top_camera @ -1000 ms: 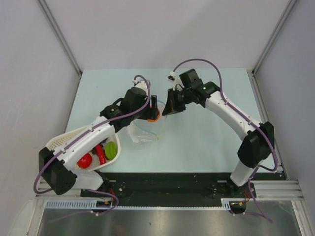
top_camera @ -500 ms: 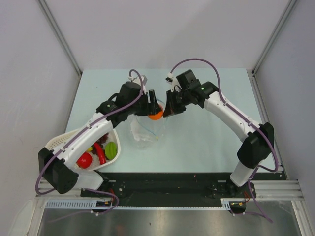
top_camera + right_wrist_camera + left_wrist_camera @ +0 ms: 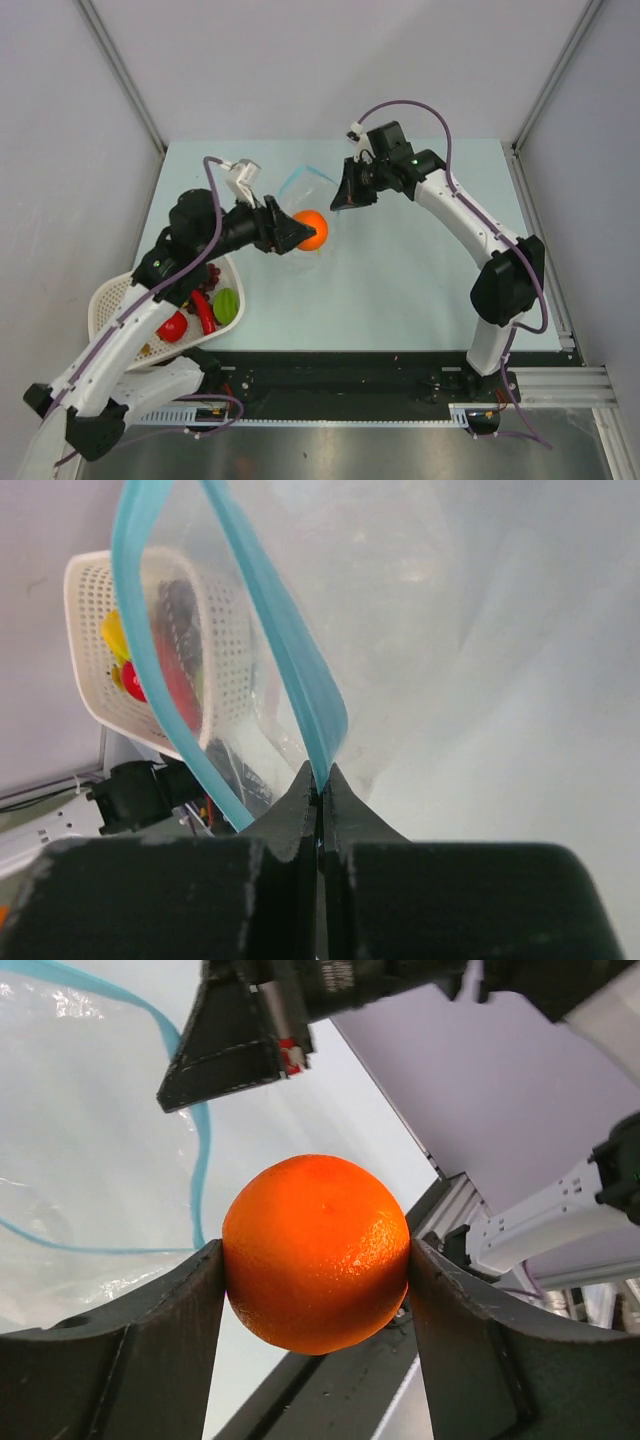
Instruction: Open the zip-top bag and remove the fake food
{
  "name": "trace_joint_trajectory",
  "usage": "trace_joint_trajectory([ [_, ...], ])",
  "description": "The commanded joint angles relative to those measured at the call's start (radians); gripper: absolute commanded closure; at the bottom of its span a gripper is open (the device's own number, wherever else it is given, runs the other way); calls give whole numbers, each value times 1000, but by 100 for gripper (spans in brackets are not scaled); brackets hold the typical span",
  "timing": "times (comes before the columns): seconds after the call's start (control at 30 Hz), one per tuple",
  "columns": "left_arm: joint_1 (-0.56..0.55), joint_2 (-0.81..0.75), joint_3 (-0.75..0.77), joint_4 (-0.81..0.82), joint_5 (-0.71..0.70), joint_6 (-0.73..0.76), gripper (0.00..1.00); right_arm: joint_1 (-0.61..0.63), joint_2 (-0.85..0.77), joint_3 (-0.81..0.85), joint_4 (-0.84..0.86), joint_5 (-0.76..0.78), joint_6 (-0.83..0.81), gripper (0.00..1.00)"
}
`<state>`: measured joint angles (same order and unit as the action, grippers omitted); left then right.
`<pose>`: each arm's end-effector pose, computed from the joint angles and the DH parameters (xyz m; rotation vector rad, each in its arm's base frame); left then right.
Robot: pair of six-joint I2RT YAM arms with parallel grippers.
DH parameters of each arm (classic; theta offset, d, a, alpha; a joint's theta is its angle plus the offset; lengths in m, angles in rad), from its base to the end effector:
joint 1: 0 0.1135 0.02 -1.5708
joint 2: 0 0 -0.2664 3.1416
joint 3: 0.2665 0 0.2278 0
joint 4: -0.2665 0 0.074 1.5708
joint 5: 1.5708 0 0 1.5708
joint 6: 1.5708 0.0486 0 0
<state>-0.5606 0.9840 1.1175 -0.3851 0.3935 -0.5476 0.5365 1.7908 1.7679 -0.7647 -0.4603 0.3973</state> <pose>0.1573 -0.1208 0.3944 0.3115 1.9319 -1.1169 0.3174 0.2139 0.3451 -0.4096 2.4444 0.9746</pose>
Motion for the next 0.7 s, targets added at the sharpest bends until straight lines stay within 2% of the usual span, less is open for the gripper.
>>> trace_joint_trajectory([
  [0.0, -1, -134, -4, -24, -67, 136, 100, -3, 67, 89, 105, -51, 80, 100],
  [0.13, -1, -237, -8, -102, -241, 141, 100, -7, 117, 153, 90, -51, 67, 100],
  [0.17, -1, -242, -1, -145, -336, 123, 100, -10, 124, 159, 91, -54, 72, 100],
  [0.2, -1, -242, 13, -250, -517, 95, 100, -13, 136, 163, 99, -61, 83, 100],
  [0.27, 1, -232, 16, -375, -733, -30, 100, -20, 140, 171, 113, -63, 98, 100],
  [0.3, 7, -217, 10, -502, -898, -78, 100, -21, 142, 174, 132, -72, 118, 100],
  [0.33, 19, -199, 8, -559, -947, -153, 100, -23, 142, 180, 142, -72, 126, 100],
  [0.47, 131, -17, -45, -670, -996, -167, 100, -35, 134, 192, 169, -61, 141, 100],
  [0.5, 209, 14, -62, -666, -972, -166, 100, -38, 133, 192, 182, -66, 147, 100],
  [0.6, 312, 118, -119, -614, -885, -143, 100, -50, 125, 192, 202, -83, 161, 100],
  [0.67, 332, 149, -151, -580, -870, -146, 100, -59, 124, 205, 197, -93, 161, 100],
])
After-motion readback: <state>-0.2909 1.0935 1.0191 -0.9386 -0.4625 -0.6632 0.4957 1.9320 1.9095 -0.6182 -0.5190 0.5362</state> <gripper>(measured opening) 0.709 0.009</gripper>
